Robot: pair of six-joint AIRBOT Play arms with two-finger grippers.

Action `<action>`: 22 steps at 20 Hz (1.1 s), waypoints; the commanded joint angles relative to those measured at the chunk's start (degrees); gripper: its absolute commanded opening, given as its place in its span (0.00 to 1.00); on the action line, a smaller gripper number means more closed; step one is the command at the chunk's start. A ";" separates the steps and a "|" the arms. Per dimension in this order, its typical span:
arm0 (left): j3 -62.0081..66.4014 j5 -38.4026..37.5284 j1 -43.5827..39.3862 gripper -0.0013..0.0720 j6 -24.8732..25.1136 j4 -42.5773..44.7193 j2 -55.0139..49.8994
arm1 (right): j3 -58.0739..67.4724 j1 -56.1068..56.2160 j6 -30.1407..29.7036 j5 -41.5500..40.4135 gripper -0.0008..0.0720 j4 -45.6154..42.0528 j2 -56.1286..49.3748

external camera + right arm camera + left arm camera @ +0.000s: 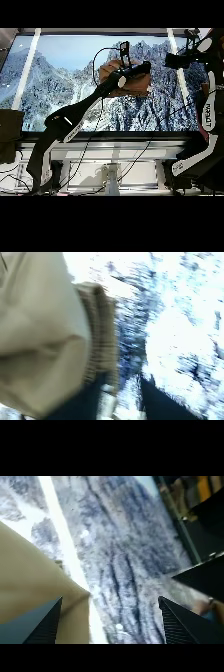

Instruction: Fold the clothes and pants, and hang the long-sleeved shirts on hangers.

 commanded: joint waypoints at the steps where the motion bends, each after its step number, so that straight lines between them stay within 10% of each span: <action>1: -0.02 1.38 0.61 0.98 0.24 0.13 2.19 | 0.00 -1.31 -4.02 2.78 0.79 -1.75 -0.09; 7: -0.02 -10.88 6.19 0.98 0.44 0.31 11.30 | -3.32 -1.68 -12.57 0.61 0.88 -0.15 -4.74; 14: -0.02 -23.41 11.26 0.97 5.86 0.26 17.09 | -5.79 0.74 -15.43 -1.92 0.88 24.83 -8.39; 22: -0.02 -29.62 11.37 0.97 9.49 0.28 17.03 | -5.44 7.41 -0.22 -11.45 0.95 4.92 -8.59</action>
